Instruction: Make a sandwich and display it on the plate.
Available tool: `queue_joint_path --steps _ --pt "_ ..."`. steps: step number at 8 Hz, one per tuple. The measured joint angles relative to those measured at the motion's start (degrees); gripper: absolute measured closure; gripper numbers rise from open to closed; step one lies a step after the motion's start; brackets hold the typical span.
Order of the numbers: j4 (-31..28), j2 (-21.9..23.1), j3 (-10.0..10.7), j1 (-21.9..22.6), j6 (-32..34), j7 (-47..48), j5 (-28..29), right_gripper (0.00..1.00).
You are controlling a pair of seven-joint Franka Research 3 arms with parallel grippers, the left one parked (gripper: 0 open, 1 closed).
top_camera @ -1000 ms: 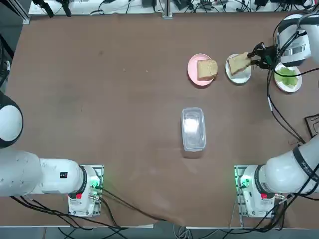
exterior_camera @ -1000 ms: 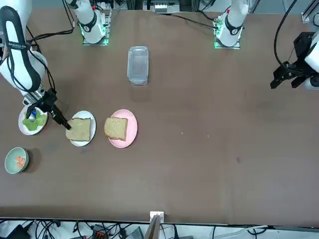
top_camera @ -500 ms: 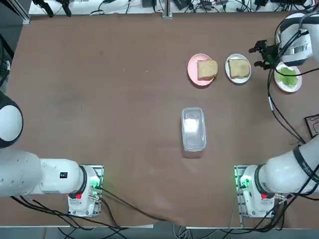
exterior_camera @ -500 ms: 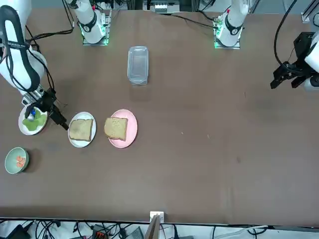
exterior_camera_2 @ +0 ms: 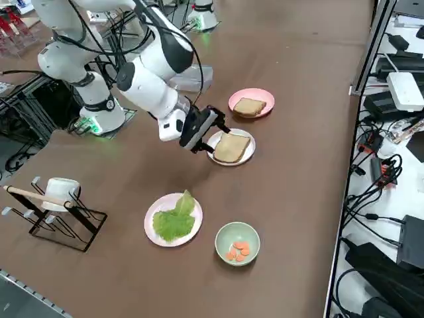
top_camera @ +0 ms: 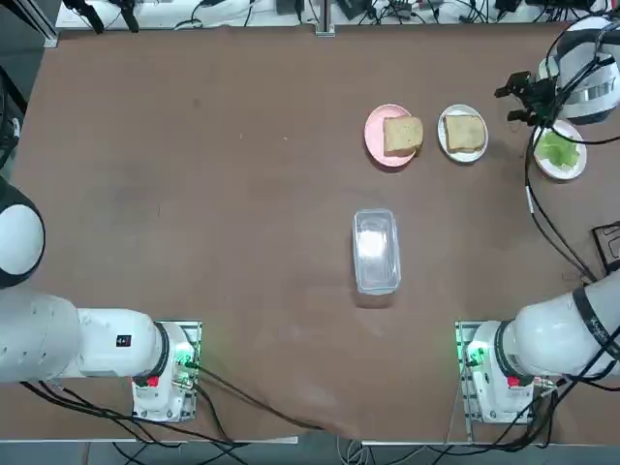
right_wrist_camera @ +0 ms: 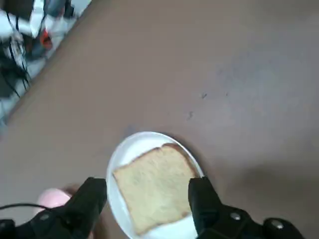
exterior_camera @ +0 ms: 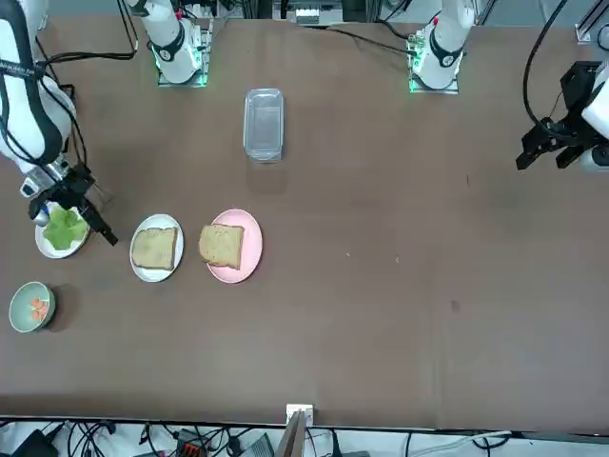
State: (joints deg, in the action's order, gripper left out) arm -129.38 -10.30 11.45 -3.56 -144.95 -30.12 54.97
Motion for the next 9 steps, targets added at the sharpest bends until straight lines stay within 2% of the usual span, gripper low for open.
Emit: queue_joint_path --steps 2,5,7,9 --pt "2.5 1.1 0.2 -0.6 4.2 0.0 -10.6 0.00" --pt "12.6 0.1 0.5 -3.8 17.7 0.0 -23.1 0.00" --pt "21.5 -3.0 0.6 -6.3 28.0 -0.2 -32.4 0.00" --pt "31.0 -8.4 0.6 -8.0 34.3 -0.3 -37.2 0.00"
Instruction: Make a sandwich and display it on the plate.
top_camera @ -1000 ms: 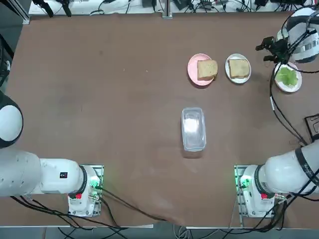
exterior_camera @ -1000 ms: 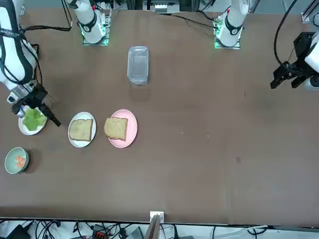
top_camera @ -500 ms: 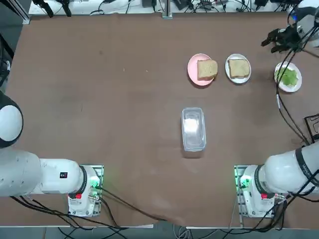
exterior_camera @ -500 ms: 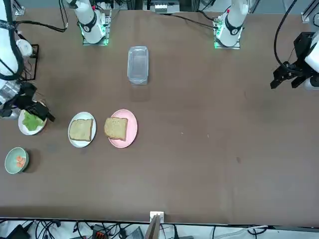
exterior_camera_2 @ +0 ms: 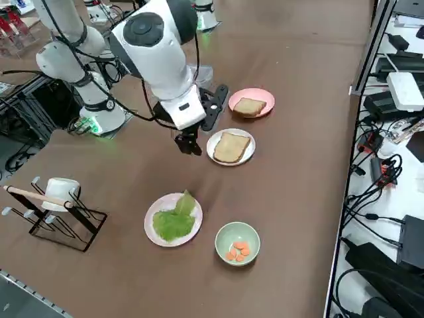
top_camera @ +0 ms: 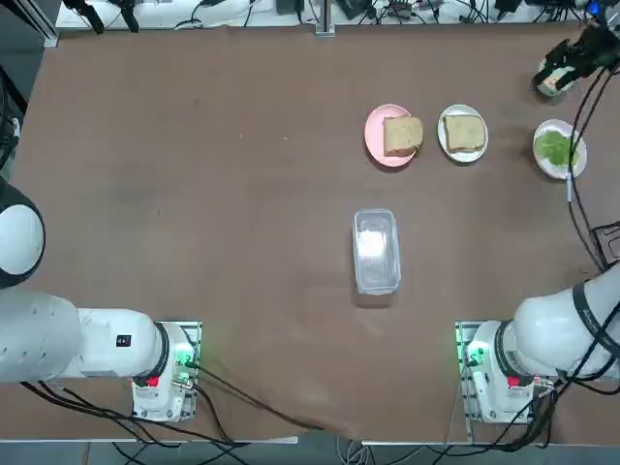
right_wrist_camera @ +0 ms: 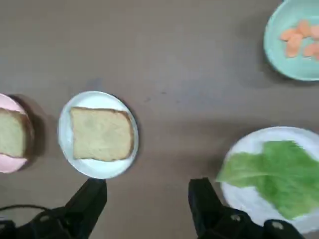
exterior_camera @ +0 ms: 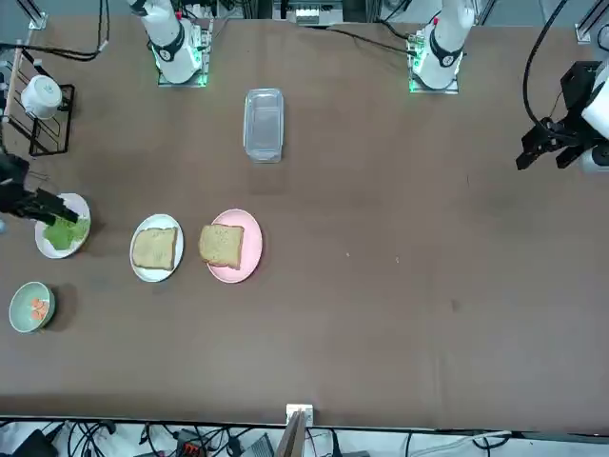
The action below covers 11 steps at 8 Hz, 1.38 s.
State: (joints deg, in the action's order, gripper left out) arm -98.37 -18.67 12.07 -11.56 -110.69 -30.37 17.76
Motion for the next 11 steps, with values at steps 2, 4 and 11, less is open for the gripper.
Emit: queue_joint_path --steps 2,4,11 --pt "7.1 -6.2 0.0 -1.4 0.6 -3.2 -5.2 0.00" --pt "14.0 -13.3 0.0 -1.8 -0.8 -12.4 -6.5 0.00" --pt "20.5 -29.0 0.0 -2.5 -25.1 -28.8 -11.6 0.07"
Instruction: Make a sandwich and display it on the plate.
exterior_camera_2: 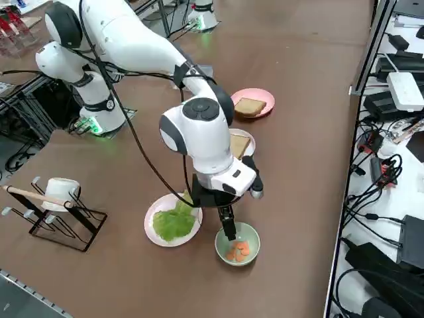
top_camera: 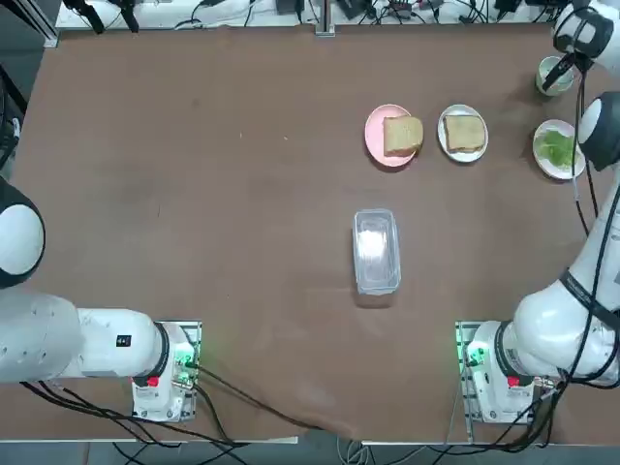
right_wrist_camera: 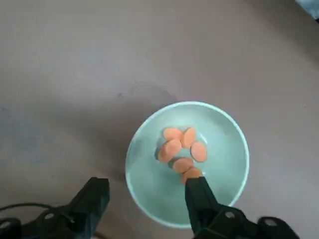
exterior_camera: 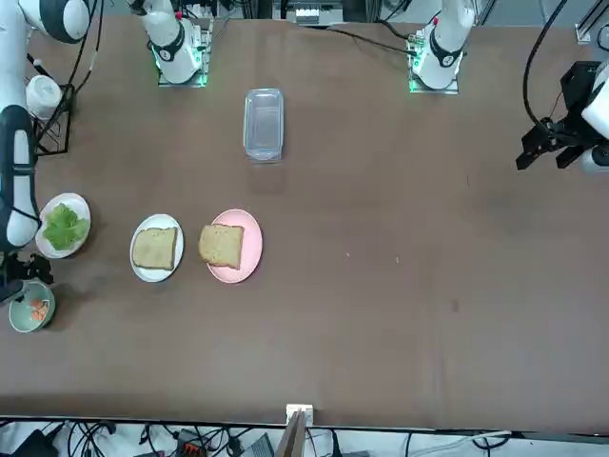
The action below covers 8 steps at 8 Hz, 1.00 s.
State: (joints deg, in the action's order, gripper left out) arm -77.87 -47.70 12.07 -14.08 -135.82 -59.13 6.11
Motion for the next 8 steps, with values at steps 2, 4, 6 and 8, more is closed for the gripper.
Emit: queue_joint_path --steps 2,4,6,8 --pt "0.0 -2.0 -0.1 0.0 -2.1 -0.4 0.0 0.15" --pt "0.1 -2.7 -0.2 0.0 -2.2 -0.4 0.0 0.25" --pt "0.1 -2.9 -0.2 0.0 -2.2 -0.4 0.0 0.65" --pt "1.1 -2.7 -0.3 0.2 -0.9 0.4 0.0 0.96"
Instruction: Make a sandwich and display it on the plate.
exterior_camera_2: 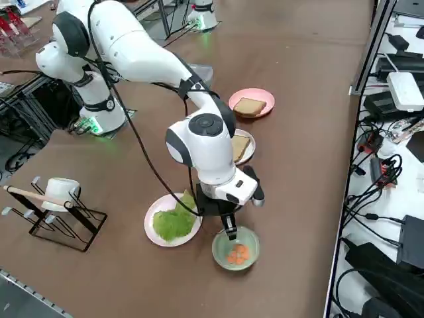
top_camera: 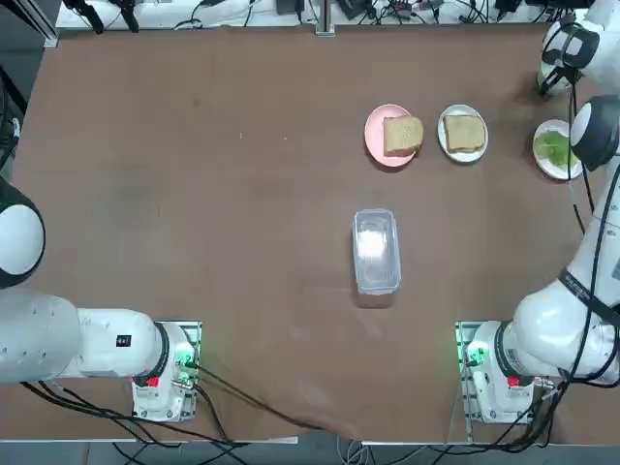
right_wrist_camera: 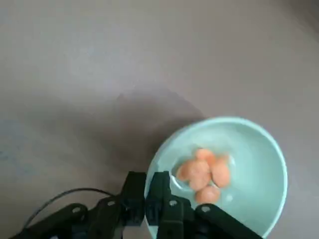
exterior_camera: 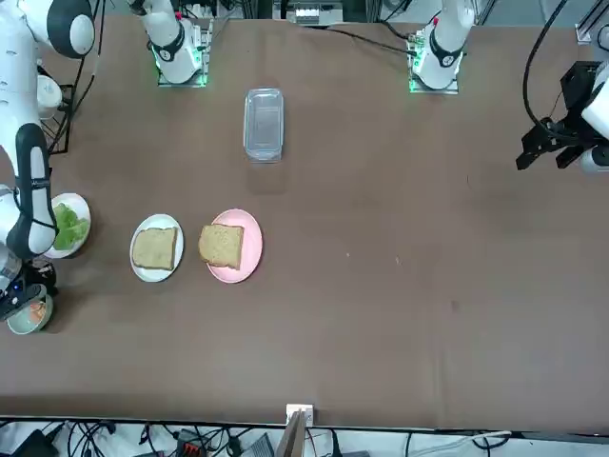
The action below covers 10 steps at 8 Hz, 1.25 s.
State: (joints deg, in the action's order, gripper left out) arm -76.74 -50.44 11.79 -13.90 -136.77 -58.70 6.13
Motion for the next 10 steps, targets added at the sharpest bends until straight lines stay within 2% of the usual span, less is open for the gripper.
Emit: queue_joint_path --steps 1,3,5,7,10 --pt "1.4 0.4 0.0 0.2 3.4 0.9 0.0 0.96" --pt "6.7 2.2 -0.1 0.8 14.6 5.6 0.2 0.96" --pt "8.6 7.3 -0.7 3.5 24.5 14.8 0.8 0.96" --pt "6.1 13.1 -0.9 7.9 31.2 26.3 4.1 0.96" --pt "-2.1 18.2 -0.9 11.3 32.6 37.9 15.4 0.96"
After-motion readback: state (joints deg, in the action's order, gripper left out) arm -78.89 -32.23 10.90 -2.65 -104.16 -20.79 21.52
